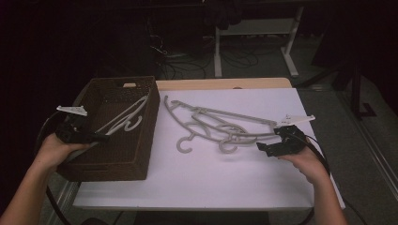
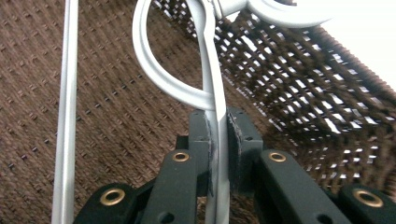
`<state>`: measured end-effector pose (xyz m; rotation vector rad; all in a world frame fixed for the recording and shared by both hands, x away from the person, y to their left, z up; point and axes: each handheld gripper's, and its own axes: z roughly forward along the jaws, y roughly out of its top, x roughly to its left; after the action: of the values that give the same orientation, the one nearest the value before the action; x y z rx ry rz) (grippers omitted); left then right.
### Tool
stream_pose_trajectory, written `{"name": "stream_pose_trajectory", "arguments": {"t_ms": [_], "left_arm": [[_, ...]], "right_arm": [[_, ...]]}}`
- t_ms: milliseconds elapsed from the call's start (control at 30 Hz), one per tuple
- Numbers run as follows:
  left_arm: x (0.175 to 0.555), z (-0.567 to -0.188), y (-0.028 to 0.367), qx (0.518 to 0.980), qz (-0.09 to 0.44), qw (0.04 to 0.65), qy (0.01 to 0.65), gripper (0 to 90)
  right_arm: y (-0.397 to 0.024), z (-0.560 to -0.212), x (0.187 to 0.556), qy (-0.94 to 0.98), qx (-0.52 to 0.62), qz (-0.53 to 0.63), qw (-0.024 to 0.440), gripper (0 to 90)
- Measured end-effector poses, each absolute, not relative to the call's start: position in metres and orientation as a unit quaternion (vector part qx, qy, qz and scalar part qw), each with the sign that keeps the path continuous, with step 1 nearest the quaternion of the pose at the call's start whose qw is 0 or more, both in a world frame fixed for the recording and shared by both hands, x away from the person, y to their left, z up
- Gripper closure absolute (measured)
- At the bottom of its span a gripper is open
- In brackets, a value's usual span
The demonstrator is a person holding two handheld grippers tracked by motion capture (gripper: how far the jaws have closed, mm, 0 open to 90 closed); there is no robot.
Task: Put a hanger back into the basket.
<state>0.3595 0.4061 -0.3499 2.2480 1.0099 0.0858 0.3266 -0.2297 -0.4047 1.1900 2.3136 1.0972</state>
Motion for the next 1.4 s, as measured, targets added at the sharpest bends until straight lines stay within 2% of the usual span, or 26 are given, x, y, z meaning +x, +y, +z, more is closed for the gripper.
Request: {"name": "stream_pose_trajectory", "arguments": {"t_ms": [100,167,267,500,600,1000,1167,1400], "left_arm": [[0.361,-0.352,0.407,0.86,0.042,0.326,0.391,80.4],[0.362,-0.351,0.409,0.856,0.043,0.338,0.388,73.7],[0.364,-0.352,0.412,0.855,0.05,0.337,0.39,68.9],[0.362,-0.349,0.41,0.838,0.064,0.367,0.397,41.3],[0.36,-0.344,0.405,0.834,0.069,0.384,0.39,33.3],[0.354,-0.317,0.358,0.826,0.062,0.447,0.339,23.0],[0.356,-0.308,0.33,0.827,0.056,0.462,0.315,18.9],[0.358,-0.298,0.277,0.827,0.036,0.491,0.27,17.8]], "right_arm": [[-0.229,-0.404,0.327,0.809,0.416,0.384,0.158,9.3],[-0.229,-0.404,0.328,0.807,0.416,0.387,0.158,9.3],[-0.229,-0.404,0.329,0.808,0.416,0.386,0.157,9.3],[-0.227,-0.404,0.331,0.81,0.416,0.384,0.157,9.3],[-0.227,-0.404,0.331,0.809,0.414,0.386,0.157,9.3],[-0.23,-0.403,0.326,0.805,0.414,0.396,0.156,9.3],[-0.231,-0.403,0.327,0.804,0.414,0.397,0.154,9.3],[-0.231,-0.403,0.327,0.804,0.416,0.396,0.155,9.9]]}}
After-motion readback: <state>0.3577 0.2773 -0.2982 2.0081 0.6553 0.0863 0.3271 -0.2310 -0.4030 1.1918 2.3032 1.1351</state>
